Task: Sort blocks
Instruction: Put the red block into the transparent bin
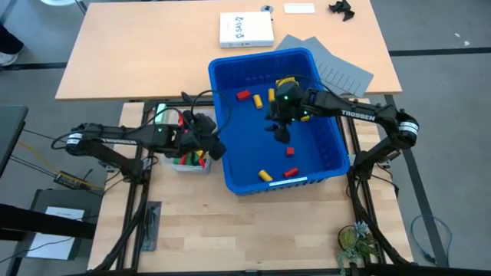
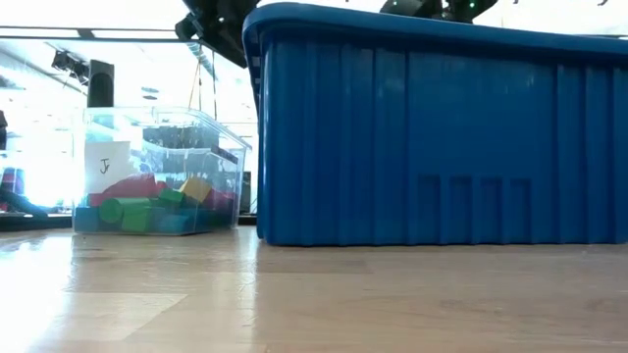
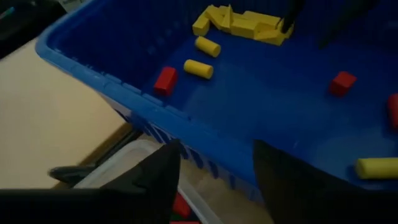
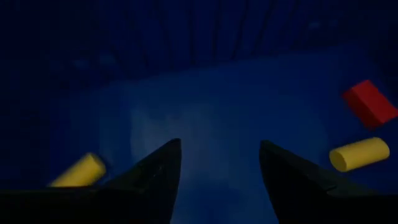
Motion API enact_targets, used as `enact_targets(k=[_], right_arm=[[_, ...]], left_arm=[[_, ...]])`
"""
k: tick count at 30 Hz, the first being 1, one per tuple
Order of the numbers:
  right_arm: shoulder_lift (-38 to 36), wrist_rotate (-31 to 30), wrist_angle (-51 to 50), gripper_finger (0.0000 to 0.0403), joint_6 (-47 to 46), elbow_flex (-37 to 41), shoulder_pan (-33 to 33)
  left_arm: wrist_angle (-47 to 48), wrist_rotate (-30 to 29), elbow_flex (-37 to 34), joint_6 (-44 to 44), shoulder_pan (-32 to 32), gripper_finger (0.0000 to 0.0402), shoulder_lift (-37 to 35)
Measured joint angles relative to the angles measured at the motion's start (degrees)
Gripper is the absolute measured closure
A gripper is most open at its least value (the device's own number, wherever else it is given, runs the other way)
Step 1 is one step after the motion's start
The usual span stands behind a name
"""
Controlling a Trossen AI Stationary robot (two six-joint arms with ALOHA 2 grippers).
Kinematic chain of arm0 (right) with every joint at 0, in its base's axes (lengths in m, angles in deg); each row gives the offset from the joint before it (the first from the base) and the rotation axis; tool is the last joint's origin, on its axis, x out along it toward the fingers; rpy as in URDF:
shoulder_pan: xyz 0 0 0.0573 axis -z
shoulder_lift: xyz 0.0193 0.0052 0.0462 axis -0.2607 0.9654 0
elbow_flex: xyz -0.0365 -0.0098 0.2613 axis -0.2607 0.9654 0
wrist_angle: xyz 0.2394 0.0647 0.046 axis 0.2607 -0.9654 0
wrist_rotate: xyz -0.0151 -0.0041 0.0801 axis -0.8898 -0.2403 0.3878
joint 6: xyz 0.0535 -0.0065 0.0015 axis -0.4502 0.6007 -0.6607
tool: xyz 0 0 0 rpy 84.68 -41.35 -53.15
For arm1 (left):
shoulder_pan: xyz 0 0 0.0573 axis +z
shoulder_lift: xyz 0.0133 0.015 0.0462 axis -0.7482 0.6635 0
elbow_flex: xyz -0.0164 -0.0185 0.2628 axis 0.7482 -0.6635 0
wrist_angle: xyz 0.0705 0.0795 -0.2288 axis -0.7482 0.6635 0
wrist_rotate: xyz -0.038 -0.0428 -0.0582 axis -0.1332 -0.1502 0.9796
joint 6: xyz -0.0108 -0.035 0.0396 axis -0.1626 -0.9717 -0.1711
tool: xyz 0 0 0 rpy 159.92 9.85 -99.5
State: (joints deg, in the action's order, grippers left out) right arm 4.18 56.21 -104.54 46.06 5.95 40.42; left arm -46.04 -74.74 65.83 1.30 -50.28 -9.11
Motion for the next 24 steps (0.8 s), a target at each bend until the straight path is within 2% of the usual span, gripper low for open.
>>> enact_targets(k=[5,10,13,18,21,24], right_arm=[[0.08,-0.06,-3.88,0.019,5.05,0.0,1.17],[0.35,2.71,-4.72,0.0193,7.05,0.0,3.34],[1.12,4.73,-6.11,0.019,6.48,0.02,4.36],[2.13,2.02,-3.47,0.0162,7.43,0.04,5.72],[2.94,1.28,-6.54,0.0143,7.43,0.01,6.37],[3.61,1.74,-14.51,0.0133,7.06,0.06,6.26]], left_arm=[[0.18,-0.32,-0.02,7.58,1.21,0.0165,0.0],[2.78,-0.39,-0.04,14.15,3.24,0.0161,-1.17],[3.92,-0.35,-0.11,15.47,3.77,0.0161,-1.82],[2.69,0.48,-0.09,15.58,5.07,0.016,-1.86],[2.48,0.43,-0.27,15.76,5.46,0.016,-1.93],[2.9,0.6,-0.81,15.75,5.59,0.016,-1.86]])
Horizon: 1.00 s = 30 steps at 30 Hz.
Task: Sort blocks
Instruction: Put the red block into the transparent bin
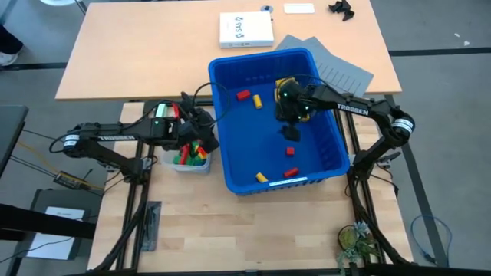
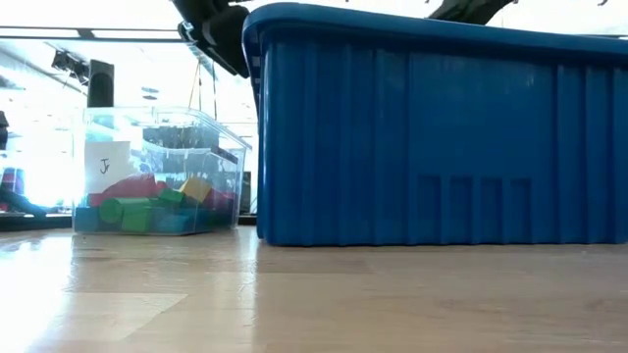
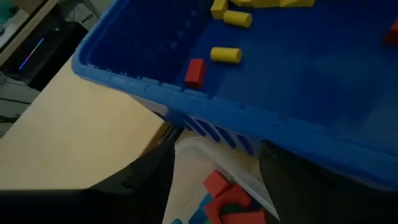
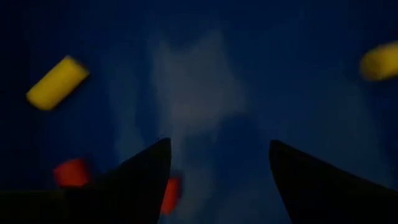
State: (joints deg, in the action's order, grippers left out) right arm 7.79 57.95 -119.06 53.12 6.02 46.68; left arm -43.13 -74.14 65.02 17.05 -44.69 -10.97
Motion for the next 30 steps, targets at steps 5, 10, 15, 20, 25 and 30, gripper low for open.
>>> enact_targets(k=[5,10,15,20,25,30], right_arm=[[0.3,1.02,-7.0,0.0133,-0.24,4.33,-2.64],[0.31,-0.98,-4.06,0.014,-0.77,13.54,-6.4],[0.28,-6.48,5.87,0.0148,-5.26,18.99,-9.04],[0.36,-10.57,14.95,0.0156,-8.71,22.1,-10.46],[1.03,-12.96,18.68,0.0174,-8.85,25.96,-10.7],[1.33,-13.54,19.95,0.025,-9.18,26.44,-10.73]], left_arm=[[-0.36,2.14,0.0,0.07,-0.02,0.016,-0.02],[-0.32,2.42,0.0,0.13,-0.02,0.016,-0.02],[-0.64,2.42,0.0,0.13,-0.04,0.016,-0.02],[-0.78,2.42,0.0,0.02,-0.04,0.016,-0.02],[-1.05,2.86,0.0,-0.33,-0.11,0.0161,0.0],[-3.83,2.88,0.0,-0.43,-0.13,0.0161,0.0]])
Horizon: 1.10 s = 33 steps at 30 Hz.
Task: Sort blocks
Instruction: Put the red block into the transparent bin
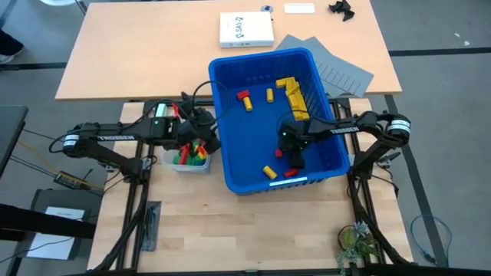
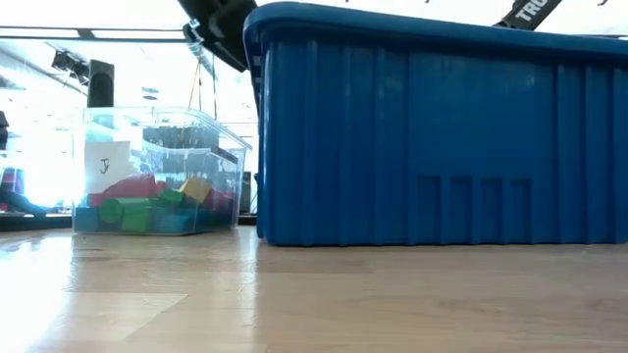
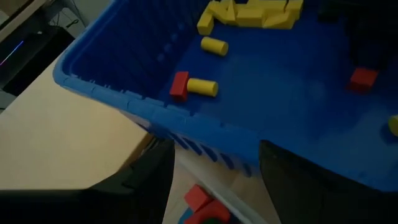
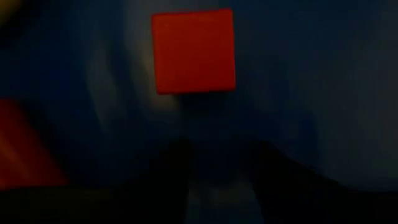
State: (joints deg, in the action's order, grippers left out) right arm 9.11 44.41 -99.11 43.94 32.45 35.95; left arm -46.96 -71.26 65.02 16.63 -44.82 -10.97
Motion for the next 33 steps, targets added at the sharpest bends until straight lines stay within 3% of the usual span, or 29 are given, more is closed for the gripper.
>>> enact_targets(k=[6,14,16,22,29,33], right_arm=[[-1.91,1.85,0.41,0.039,0.19,-0.73,0.0],[-13.28,3.0,-3.48,0.0399,1.12,-5.84,0.3],[-16.39,3.46,-3.99,0.039,-1.0,-5.99,0.35],[-24.66,7.12,-5.28,0.0339,-1.83,-6.13,0.48],[-33.18,18.49,-16.01,0.0229,-5.63,-12.11,-2.86],[-35.74,20.18,-24.74,0.0177,-5.61,-16.31,-9.85]], left_arm=[[-1.9,0.18,0.0,0.19,0.0,0.0161,0.0],[-3.11,0.21,0.0,0.1,0.0,0.0161,0.0],[-4.52,0.86,0.0,0.07,0.0,0.0161,0.01],[-9.72,10.5,0.0,0.31,-0.02,0.0161,0.94],[-18.0,31.34,0.38,2.07,-1.66,0.0161,1.03],[-17.4,32.27,2.88,4.66,-6.26,0.0161,2.68]])
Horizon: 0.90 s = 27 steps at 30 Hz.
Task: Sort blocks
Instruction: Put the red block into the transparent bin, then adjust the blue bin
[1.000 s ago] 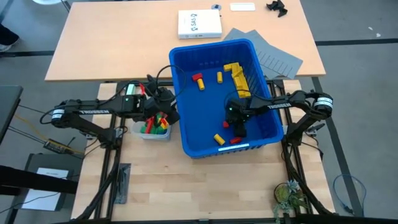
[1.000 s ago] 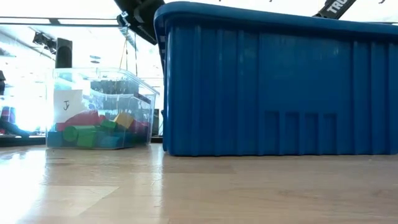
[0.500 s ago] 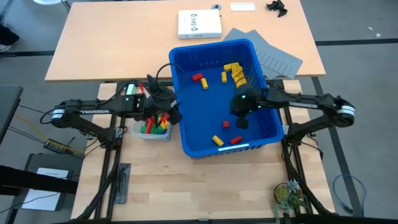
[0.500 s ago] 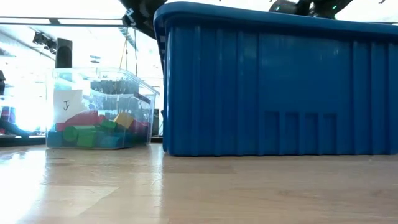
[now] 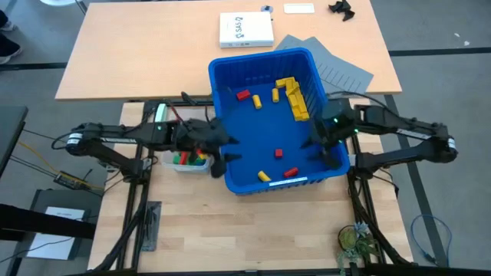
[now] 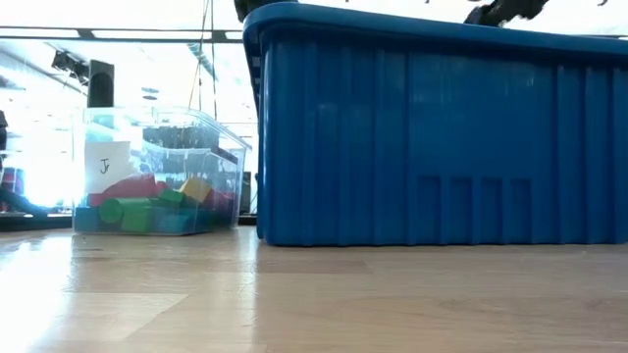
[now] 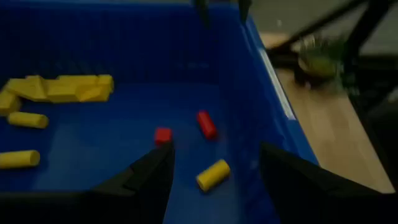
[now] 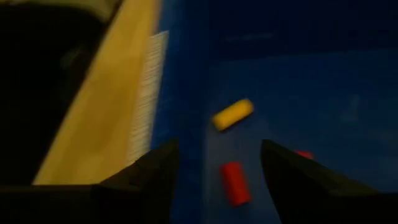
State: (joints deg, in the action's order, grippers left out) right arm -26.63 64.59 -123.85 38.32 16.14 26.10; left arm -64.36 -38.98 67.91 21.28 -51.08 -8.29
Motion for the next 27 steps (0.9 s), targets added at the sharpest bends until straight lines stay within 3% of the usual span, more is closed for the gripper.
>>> enact_targets(k=[4,13,17,23,27], right_arm=[[-0.14,-5.52,-6.65,0.0156,-4.13,-1.94,-8.9],[2.44,-22.25,-15.39,0.0167,-14.44,-1.95,-25.34],[4.03,-27.22,-15.4,0.0172,-17.38,-1.52,-28.69],[7.12,-29.98,-13.09,0.0174,-17.65,2.68,-29.66],[10.01,-31.32,-12.33,0.0174,-17.62,4.31,-29.69]], left_arm=[[1.98,-1.76,4.24,0.35,-4.67,0.0161,4.79],[7.33,-3.27,9.67,-0.28,-9.86,0.0161,16.82],[5.62,-3.46,10.05,-2.46,-10.62,0.0161,19.05],[5.51,-4.31,10.05,-3.42,-11.66,0.0161,19.48],[4.91,-0.62,9.56,-3.21,-12.5,0.0161,19.37]])
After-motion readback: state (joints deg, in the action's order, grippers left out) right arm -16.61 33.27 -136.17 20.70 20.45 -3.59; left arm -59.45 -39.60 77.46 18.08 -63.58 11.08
